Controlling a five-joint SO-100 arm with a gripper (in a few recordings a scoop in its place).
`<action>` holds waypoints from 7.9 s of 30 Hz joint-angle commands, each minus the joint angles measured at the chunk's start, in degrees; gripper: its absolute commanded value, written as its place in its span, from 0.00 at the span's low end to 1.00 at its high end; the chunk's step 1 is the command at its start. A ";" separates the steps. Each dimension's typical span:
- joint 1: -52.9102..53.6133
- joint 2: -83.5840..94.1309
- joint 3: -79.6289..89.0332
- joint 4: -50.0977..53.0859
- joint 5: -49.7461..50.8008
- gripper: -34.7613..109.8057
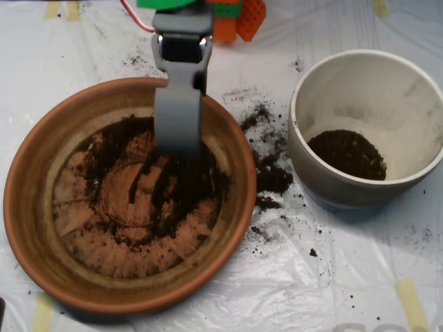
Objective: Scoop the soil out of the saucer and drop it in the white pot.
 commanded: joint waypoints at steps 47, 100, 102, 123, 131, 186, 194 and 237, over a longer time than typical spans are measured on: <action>-0.79 -24.26 4.31 -18.11 -24.70 0.30; -41.04 -18.72 -47.02 14.15 0.26 0.24; -41.84 -19.07 -46.67 14.15 0.00 0.24; -40.43 -15.47 -41.75 15.73 -0.62 0.56; -30.50 -10.90 -44.47 16.52 5.71 0.56; 5.19 -40.17 -18.63 -6.77 -9.58 0.64; 4.22 -45.44 -23.03 -1.14 -8.79 0.66; 7.21 -29.71 1.49 -15.03 -20.65 0.35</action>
